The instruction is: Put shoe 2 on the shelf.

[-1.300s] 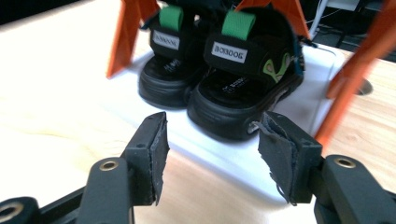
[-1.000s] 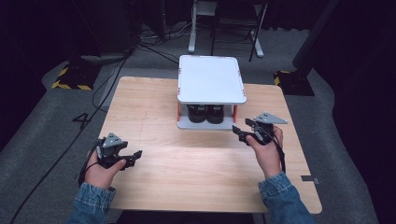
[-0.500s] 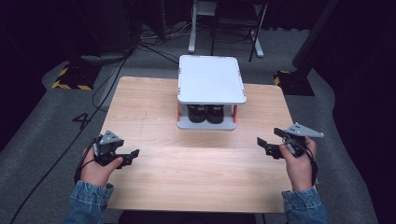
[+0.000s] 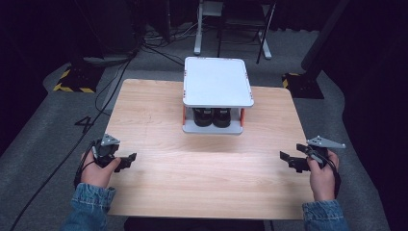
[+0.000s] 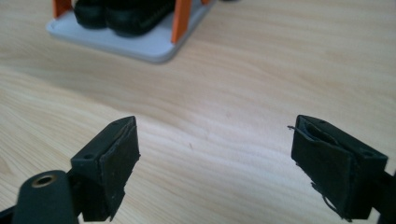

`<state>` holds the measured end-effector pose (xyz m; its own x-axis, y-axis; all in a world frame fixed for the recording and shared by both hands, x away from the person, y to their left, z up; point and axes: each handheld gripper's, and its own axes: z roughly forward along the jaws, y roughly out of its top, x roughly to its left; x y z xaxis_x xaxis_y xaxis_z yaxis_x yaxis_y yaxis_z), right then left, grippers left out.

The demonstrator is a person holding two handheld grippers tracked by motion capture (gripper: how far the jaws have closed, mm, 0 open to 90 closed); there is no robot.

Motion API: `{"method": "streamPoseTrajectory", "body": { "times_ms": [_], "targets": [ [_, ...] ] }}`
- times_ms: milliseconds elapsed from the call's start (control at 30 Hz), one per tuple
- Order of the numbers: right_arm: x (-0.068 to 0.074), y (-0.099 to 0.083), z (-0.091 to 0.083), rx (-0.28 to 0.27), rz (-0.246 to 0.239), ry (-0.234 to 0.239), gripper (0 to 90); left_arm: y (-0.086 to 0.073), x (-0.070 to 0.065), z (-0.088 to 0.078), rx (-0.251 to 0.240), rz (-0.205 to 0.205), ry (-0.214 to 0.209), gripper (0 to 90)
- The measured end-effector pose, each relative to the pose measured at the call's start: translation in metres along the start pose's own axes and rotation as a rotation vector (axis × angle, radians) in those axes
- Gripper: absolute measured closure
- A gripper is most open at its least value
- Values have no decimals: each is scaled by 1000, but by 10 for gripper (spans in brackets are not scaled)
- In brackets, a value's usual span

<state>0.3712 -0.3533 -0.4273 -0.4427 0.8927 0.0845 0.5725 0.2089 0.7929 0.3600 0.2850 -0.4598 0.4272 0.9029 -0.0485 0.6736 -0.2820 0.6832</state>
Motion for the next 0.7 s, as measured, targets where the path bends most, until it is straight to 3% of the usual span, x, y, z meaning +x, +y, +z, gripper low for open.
{"method": "streamPoseTrajectory", "body": {
  "times_ms": [133, 233, 300, 367, 600, 633, 700],
  "targets": [
    [-10, -10, 10, 32, 18, -18, 155, -3, 4, 1, 5, -5, 9, 207],
    [-16, -16, 20, 60, -1, -46, 153, -4, 5, 3, -5, -1, 7, 203],
    [-17, -20, 27, 51, 28, -88, 161, -4, 5, 4, -2, 3, 6, 201],
    [-19, -23, 33, 49, 29, -100, 159, -5, 5, 5, -2, 5, 7, 201],
    [-19, -32, 49, 84, 25, -75, 165, -8, 7, 9, -4, 12, 21, 201],
    [-17, -35, 56, 85, 60, -29, 166, -9, 8, 10, 5, 3, 21, 204],
    [-16, -37, 60, 100, 45, -47, 170, -11, 9, 12, 7, 0, 25, 204]
  ]
}}
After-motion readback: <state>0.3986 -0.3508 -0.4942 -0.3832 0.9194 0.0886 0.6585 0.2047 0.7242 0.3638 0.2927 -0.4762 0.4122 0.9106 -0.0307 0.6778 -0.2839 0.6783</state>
